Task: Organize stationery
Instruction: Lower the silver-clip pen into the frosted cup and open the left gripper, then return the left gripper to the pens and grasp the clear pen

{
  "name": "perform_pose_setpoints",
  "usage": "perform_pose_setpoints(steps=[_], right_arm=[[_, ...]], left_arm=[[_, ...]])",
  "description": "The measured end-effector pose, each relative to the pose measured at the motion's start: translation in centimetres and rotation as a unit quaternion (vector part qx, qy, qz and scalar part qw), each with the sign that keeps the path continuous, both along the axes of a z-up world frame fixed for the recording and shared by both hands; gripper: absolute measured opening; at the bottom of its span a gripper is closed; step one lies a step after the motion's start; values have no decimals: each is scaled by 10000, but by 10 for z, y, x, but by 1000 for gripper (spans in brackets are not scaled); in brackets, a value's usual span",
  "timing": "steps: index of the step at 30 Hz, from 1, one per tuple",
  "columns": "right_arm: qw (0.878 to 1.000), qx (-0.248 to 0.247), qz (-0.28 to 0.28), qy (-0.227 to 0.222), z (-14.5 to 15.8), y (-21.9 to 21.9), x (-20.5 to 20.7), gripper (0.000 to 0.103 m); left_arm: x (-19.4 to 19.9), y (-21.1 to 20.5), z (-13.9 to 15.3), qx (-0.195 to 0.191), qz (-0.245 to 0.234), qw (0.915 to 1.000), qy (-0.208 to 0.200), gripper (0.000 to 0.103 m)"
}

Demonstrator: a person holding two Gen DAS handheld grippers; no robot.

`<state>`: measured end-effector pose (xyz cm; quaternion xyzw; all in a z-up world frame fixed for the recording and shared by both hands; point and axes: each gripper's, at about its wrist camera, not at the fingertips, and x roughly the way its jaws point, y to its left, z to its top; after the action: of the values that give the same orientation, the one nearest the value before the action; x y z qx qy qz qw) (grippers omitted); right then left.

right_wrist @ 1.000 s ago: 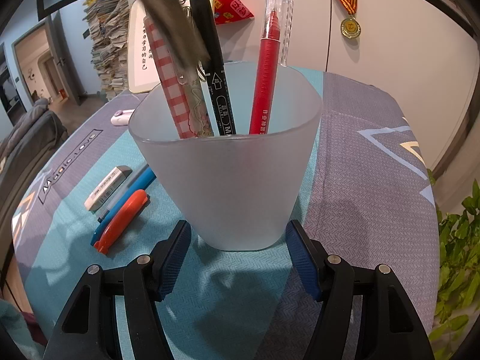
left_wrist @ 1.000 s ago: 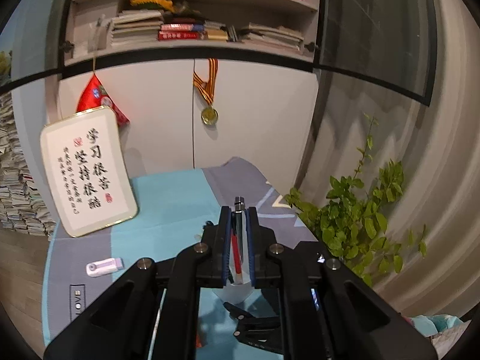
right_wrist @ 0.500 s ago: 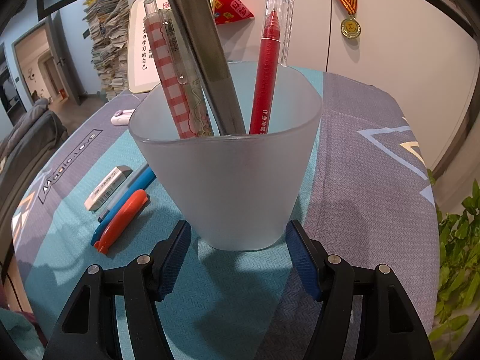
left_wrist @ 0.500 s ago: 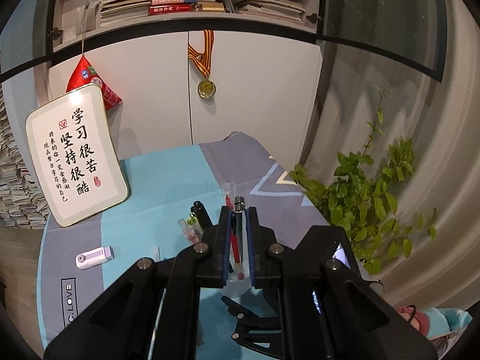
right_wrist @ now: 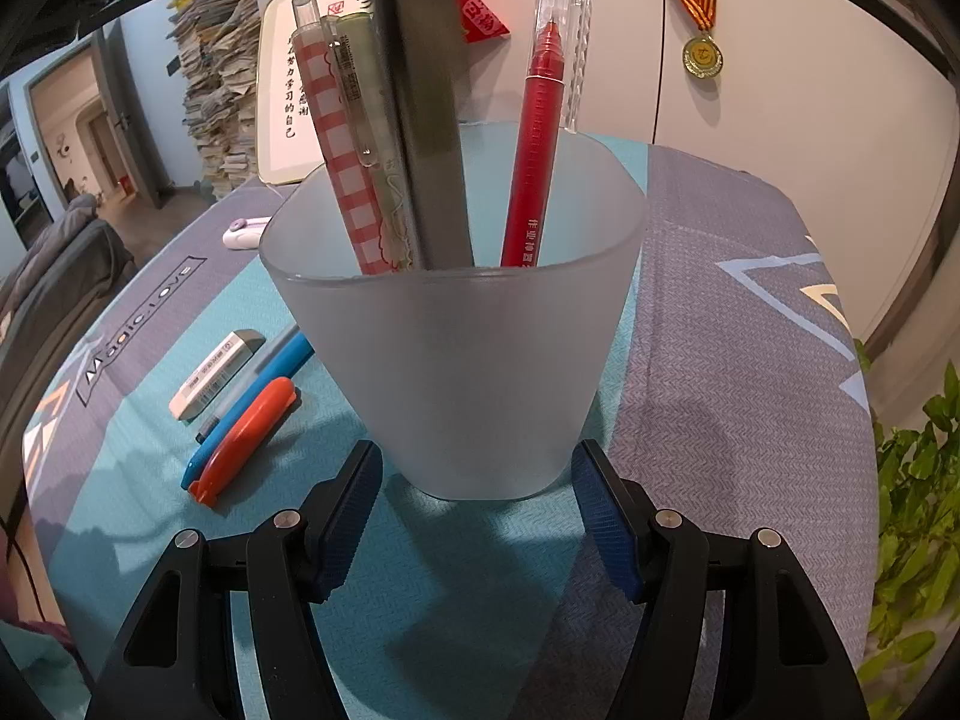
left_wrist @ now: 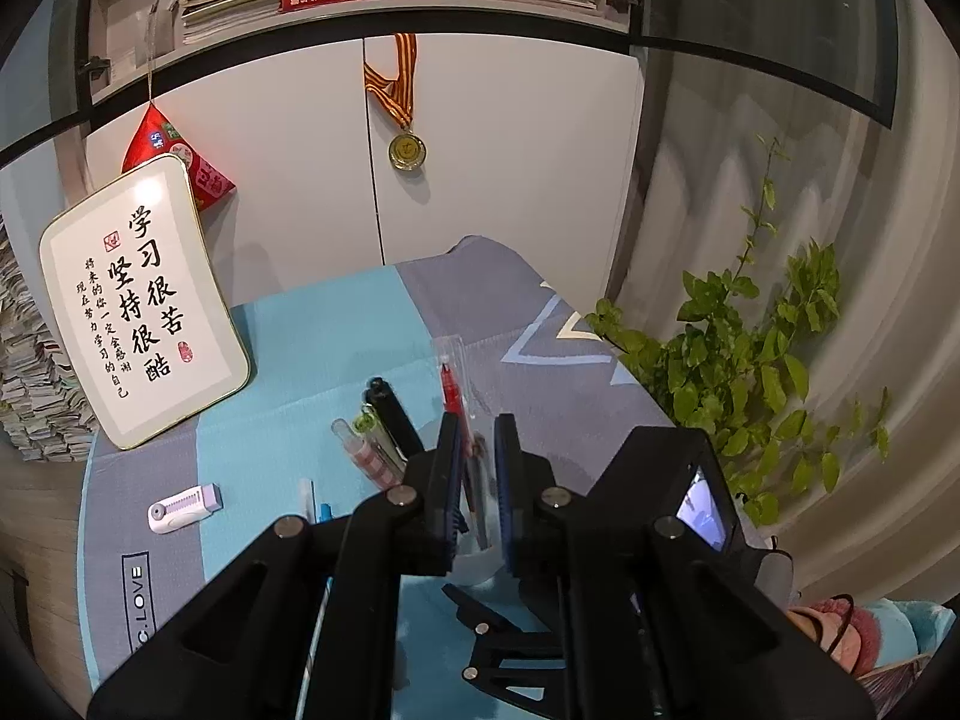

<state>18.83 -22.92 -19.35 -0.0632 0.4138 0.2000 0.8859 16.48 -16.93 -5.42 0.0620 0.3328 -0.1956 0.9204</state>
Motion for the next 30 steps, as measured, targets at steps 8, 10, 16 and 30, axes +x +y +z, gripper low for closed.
perform_pose_setpoints(steps=[8,10,16,30], right_arm=[[10000,-8,4,0,0,-2,1,68],[10000,-11,4,-2,0,-1,1,68],[10000,-12,5,-2,0,-1,1,68],[10000,-14,4,-3,0,-1,1,68]], left_arm=[[-2,2,2,43,30,10000,-52,9],[-3,4,3,52,55,9999,-86,9],[-5,10,5,77,164,9997,-140,9],[13,74,-18,186,1157,9930,149,11]])
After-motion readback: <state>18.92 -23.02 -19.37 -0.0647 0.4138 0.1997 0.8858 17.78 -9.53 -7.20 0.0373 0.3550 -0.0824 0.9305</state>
